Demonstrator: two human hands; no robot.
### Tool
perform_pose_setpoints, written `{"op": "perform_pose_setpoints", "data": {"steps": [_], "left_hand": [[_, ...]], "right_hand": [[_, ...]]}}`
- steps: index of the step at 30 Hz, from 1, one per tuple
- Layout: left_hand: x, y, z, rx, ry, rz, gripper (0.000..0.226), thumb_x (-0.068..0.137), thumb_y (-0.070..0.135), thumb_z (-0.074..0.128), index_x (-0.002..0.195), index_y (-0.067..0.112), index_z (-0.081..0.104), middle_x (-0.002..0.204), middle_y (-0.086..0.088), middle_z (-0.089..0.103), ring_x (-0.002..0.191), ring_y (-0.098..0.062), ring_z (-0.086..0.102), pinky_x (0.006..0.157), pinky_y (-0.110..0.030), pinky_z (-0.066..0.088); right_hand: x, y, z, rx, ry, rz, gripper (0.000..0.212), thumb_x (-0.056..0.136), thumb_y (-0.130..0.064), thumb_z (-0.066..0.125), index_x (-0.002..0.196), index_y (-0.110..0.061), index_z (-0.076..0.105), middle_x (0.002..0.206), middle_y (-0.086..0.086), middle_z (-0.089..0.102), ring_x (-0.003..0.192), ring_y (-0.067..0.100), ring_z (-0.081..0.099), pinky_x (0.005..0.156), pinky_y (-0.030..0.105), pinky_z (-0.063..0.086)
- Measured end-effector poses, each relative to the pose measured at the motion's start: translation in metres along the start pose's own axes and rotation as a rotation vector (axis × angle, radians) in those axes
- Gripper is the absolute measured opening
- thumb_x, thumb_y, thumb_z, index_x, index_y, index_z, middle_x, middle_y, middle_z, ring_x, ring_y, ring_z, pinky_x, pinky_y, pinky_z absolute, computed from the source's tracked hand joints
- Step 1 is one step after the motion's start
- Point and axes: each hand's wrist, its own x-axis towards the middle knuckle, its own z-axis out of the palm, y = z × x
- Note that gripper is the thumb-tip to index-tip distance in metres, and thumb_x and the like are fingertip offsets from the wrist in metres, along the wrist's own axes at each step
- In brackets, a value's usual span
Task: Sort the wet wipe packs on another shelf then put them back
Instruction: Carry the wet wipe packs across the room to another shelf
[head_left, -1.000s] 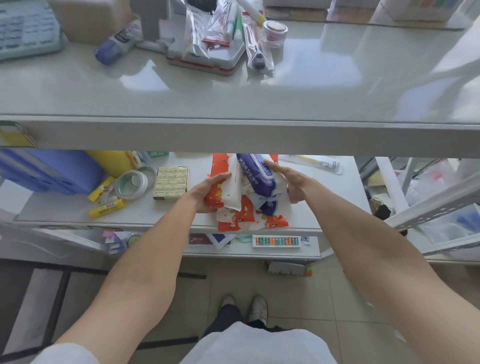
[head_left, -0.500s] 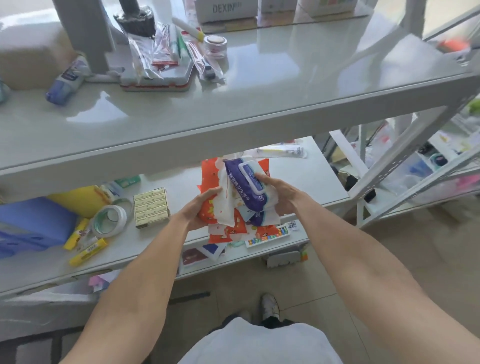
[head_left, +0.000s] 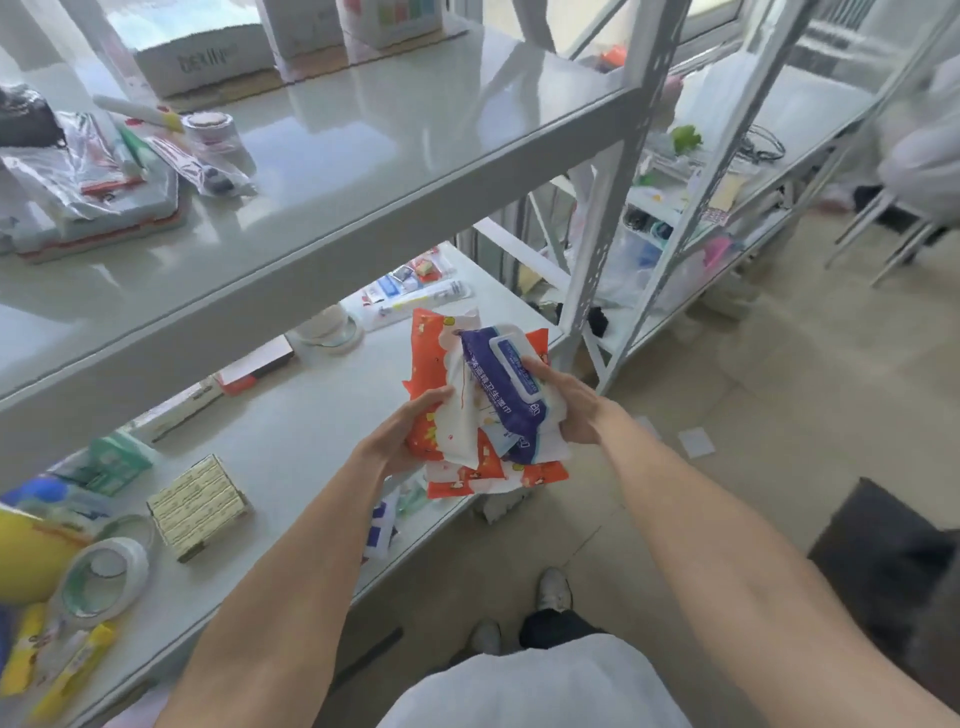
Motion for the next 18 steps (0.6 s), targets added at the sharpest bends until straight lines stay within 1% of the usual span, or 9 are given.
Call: {"op": "perform_pose_setpoints", "data": {"steps": [2, 4, 6, 9, 11, 12, 14, 16, 18], "left_hand": [[0.018, 0.006, 0.032, 0.066, -0.027, -0.022, 0.068, 0.082, 0.046, 0.08, 0.139, 0.02, 0.053, 0.11, -0.007, 0.076, 0.1, -0.026, 0.076, 0.079, -0.043, 0.062], [0.036, 0.014, 0.069, 0.143, -0.07, -0.032, 0.054, 0.091, 0.041, 0.074, 0.136, 0.018, 0.055, 0.104, -0.005, 0.078, 0.092, -0.023, 0.078, 0.073, -0.039, 0.063], [0.056, 0.021, 0.111, 0.197, -0.138, -0.044, 0.044, 0.095, 0.038, 0.068, 0.131, 0.018, 0.055, 0.096, -0.003, 0.079, 0.082, -0.02, 0.078, 0.062, -0.034, 0.062], [0.086, 0.029, 0.182, 0.281, -0.252, -0.037, 0.036, 0.102, 0.031, 0.061, 0.133, 0.016, 0.053, 0.088, -0.001, 0.079, 0.072, -0.017, 0.077, 0.054, -0.03, 0.061], [0.108, 0.031, 0.23, 0.344, -0.308, -0.04, 0.032, 0.103, 0.03, 0.059, 0.13, 0.014, 0.054, 0.081, 0.0, 0.078, 0.067, -0.015, 0.076, 0.049, -0.028, 0.059], [0.12, 0.032, 0.254, 0.379, -0.33, -0.053, 0.032, 0.102, 0.032, 0.06, 0.128, 0.014, 0.056, 0.082, 0.0, 0.077, 0.068, -0.015, 0.075, 0.05, -0.028, 0.059], [0.144, 0.034, 0.303, 0.446, -0.363, -0.089, 0.029, 0.099, 0.035, 0.063, 0.12, 0.015, 0.061, 0.08, 0.001, 0.077, 0.067, -0.015, 0.074, 0.052, -0.029, 0.06], [0.169, 0.035, 0.347, 0.484, -0.374, -0.122, 0.023, 0.099, 0.034, 0.064, 0.111, 0.015, 0.062, 0.072, 0.002, 0.075, 0.059, -0.014, 0.073, 0.048, -0.027, 0.058], [0.192, 0.04, 0.389, 0.518, -0.379, -0.132, 0.029, 0.098, 0.036, 0.065, 0.115, 0.013, 0.061, 0.073, 0.001, 0.076, 0.06, -0.015, 0.074, 0.049, -0.027, 0.059]], "right_hand": [[-0.025, 0.0, -0.027, 0.05, 0.105, -0.029, 0.046, 0.071, -0.059, 0.078, 0.098, -0.022, 0.082, 0.111, 0.011, 0.076, 0.092, 0.025, 0.075, 0.085, 0.044, 0.06], [-0.051, 0.0, -0.056, 0.118, 0.202, -0.064, 0.04, 0.085, -0.055, 0.064, 0.094, -0.021, 0.083, 0.107, 0.01, 0.077, 0.09, 0.025, 0.075, 0.084, 0.043, 0.06], [-0.077, -0.001, -0.086, 0.177, 0.277, -0.111, 0.041, 0.084, -0.055, 0.064, 0.095, -0.02, 0.083, 0.106, 0.009, 0.077, 0.089, 0.024, 0.075, 0.084, 0.041, 0.059], [-0.114, 0.001, -0.14, 0.225, 0.385, -0.211, 0.051, 0.077, -0.057, 0.074, 0.111, -0.02, 0.078, 0.12, 0.013, 0.071, 0.099, 0.029, 0.07, 0.098, 0.048, 0.052], [-0.137, 0.001, -0.181, 0.28, 0.46, -0.256, 0.053, 0.084, -0.053, 0.072, 0.123, -0.018, 0.072, 0.13, 0.016, 0.066, 0.108, 0.033, 0.066, 0.106, 0.053, 0.046], [-0.15, 0.0, -0.2, 0.302, 0.492, -0.269, 0.051, 0.086, -0.052, 0.071, 0.124, -0.017, 0.072, 0.13, 0.016, 0.066, 0.108, 0.033, 0.066, 0.107, 0.054, 0.045], [-0.172, -0.002, -0.24, 0.364, 0.546, -0.286, 0.044, 0.088, -0.05, 0.069, 0.117, -0.017, 0.074, 0.124, 0.015, 0.07, 0.102, 0.032, 0.069, 0.105, 0.053, 0.047], [-0.192, -0.007, -0.276, 0.414, 0.599, -0.303, 0.044, 0.088, -0.051, 0.069, 0.116, -0.017, 0.073, 0.122, 0.014, 0.07, 0.101, 0.032, 0.069, 0.104, 0.053, 0.048], [-0.211, -0.018, -0.306, 0.447, 0.629, -0.319, 0.04, 0.09, -0.05, 0.065, 0.111, -0.017, 0.075, 0.117, 0.012, 0.073, 0.097, 0.029, 0.071, 0.095, 0.046, 0.056]]}}
